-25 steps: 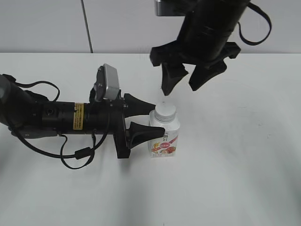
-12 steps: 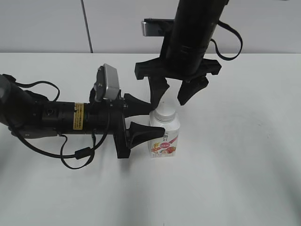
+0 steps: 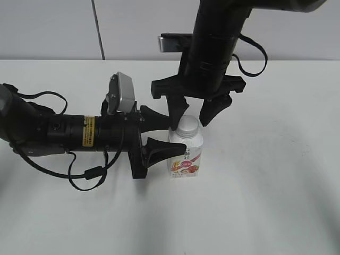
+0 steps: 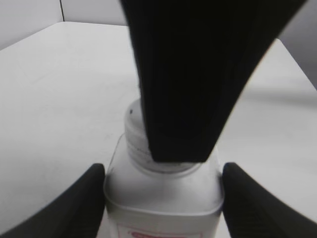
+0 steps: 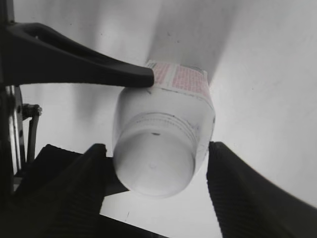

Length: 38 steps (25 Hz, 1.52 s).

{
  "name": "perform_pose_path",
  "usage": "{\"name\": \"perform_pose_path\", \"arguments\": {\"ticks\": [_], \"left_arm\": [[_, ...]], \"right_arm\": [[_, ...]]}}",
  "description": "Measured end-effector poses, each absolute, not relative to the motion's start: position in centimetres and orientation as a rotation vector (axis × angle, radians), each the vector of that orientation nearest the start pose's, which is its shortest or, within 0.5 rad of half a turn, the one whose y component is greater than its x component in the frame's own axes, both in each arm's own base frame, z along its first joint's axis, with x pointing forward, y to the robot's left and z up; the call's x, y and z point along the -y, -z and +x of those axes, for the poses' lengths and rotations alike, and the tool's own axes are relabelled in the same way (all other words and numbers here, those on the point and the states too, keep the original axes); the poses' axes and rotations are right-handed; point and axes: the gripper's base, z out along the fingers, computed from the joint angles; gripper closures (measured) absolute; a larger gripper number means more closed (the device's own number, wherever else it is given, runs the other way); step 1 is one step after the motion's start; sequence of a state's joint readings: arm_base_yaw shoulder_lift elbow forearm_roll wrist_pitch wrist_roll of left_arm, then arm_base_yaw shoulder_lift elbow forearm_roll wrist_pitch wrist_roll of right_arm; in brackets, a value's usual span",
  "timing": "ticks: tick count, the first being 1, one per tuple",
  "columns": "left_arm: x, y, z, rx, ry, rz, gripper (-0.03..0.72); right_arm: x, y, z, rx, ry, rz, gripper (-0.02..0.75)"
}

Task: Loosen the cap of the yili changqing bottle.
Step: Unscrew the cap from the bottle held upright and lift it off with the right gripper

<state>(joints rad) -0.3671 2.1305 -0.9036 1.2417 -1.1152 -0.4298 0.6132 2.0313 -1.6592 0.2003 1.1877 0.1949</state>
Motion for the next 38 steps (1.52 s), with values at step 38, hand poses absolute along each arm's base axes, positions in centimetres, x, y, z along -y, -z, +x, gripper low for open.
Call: {"name": "perform_pose_path", "arguments": {"ticks": [38], "left_arm": [[19.72,-9.77,29.71,-1.480,0.990,1.317,0.253]], "right_arm": [[-25.20,-22.06,33.09,-1.965,-0.219,-2.269,0.349]]}}
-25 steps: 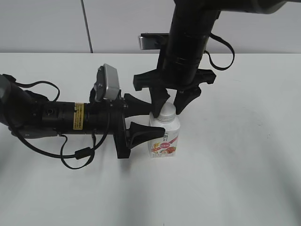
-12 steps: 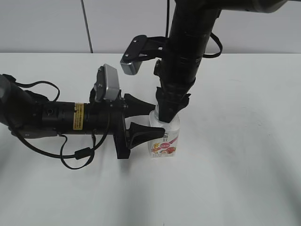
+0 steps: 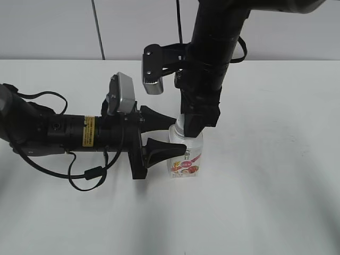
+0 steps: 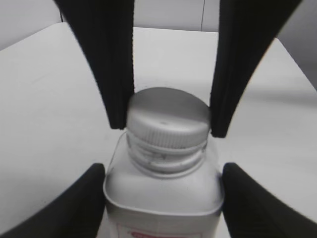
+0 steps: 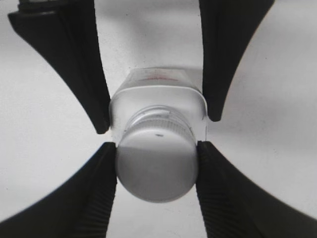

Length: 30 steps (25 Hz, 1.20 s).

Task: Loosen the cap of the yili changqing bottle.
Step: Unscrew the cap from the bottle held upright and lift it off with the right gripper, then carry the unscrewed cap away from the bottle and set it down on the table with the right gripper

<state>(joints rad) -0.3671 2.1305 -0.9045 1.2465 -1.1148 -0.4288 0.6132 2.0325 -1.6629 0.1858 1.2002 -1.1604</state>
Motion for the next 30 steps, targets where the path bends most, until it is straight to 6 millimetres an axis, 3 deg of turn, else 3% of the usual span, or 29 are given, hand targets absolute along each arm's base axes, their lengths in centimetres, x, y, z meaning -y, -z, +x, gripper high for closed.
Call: {"name": "perform_pose_path", "arguments": {"ticks": [5,8,14,17,24,30], "left_arm": [[19.7,-9.8,29.7,-1.480,0.991,1.316,0.253],[19.7,-9.8,29.7,-1.480,0.991,1.316,0.253],[19.7,-9.8,29.7,-1.480,0.991,1.316,0.253],[19.7,-9.8,29.7,-1.481,0.990,1.316,0.253],[19.7,-9.8,29.7,-1.481,0.990,1.316,0.253],[19.7,-9.8,29.7,-1.481,0.990,1.316,0.253]], "right_arm": [[-24.7,-24.9,32.4,-1.947,-0.191,-2.213,0.350],[-24.3,-26.9,31.8,-2.072,-0.198,-2.045,0.350],[-23.6,-28.1,31.7,-2.632,-0.228,-1.280,0.350],[-23.5,-28.1,31.8,-2.791,-0.236,-0.936,0.350],[-22.6,-28.1,32.4,-2.848,-0.208,-0.750,0.350],[-18.0,-28.5,33.1,-2.884,-0.186,-0.624,0.351]]}}
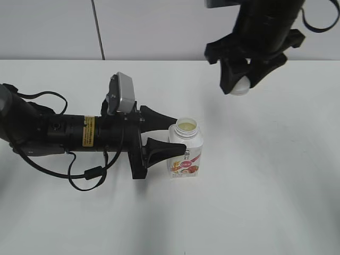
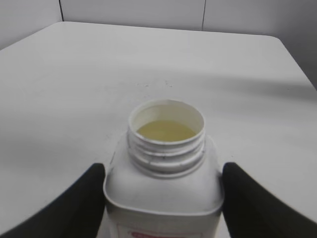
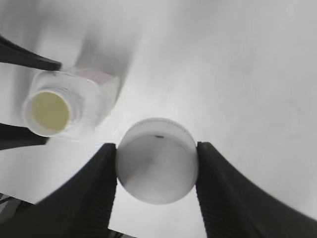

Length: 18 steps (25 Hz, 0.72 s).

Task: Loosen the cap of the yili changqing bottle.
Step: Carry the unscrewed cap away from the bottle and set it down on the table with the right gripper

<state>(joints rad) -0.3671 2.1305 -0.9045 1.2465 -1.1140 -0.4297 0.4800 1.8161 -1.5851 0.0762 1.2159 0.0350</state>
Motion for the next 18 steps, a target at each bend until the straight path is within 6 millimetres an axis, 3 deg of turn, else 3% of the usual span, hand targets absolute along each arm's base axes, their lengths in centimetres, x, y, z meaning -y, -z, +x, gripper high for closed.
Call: {"name": "perform_pose_path", "arguments": {"ticks": [4,8,18], "left_arm": [[19.7,-9.8,29.7,-1.482,0.990,1.315,0.253],[19.7,-9.8,29.7,-1.482,0.990,1.315,0.253],[19.7,-9.8,29.7,-1.482,0.990,1.315,0.253]], "right_arm": [[-13.7,-27.2,32.9,-2.968,-0.153,-0.489,0.351],[-11.1,-24.5,33.0,-3.011,-0.126,-0.403,0.351],[-11.6,-16.1,35.7,-2.973,-0.138,-0.343,0.351]]}}
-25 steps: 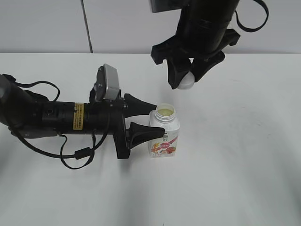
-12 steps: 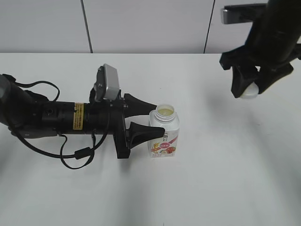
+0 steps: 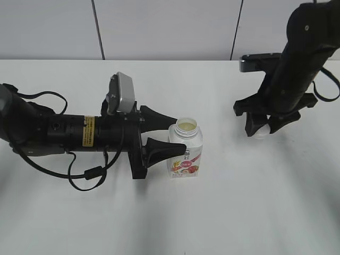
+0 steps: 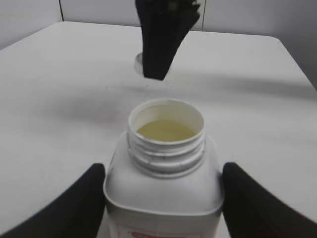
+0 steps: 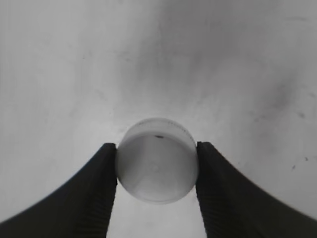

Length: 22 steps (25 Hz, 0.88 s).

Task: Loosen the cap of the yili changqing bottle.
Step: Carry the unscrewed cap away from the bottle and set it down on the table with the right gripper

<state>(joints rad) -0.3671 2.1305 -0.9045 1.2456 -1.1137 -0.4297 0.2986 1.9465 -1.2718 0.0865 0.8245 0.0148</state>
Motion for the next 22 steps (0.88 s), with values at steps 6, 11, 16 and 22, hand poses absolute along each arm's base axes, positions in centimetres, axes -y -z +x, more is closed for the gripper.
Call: {"name": "perform_pose_path", "arguments": {"ticks": [6,11,16,22], "left_arm": [[19.7,-9.8,29.7,-1.482,0.991,1.315,0.253],[19.7,-9.8,29.7,-1.482,0.991,1.315,0.253],[19.7,-9.8,29.7,-1.482,0.991,1.315,0.253],[19.7,-9.8,29.7,-1.482,0.991,1.315,0.253]], "right_arm": [[-12.0,-13.2,36.7,-2.949,-0.165,-0.298,0.351],[-12.2,-12.9,37.2,-2.910,-0.180,-0.277,0.351],[-12.2,-12.6,37.3,-2.905,-0.181,-0.274,0.351],[-12.2,-12.6,37.3,-2.905,-0.181,-0.274,0.237]]}}
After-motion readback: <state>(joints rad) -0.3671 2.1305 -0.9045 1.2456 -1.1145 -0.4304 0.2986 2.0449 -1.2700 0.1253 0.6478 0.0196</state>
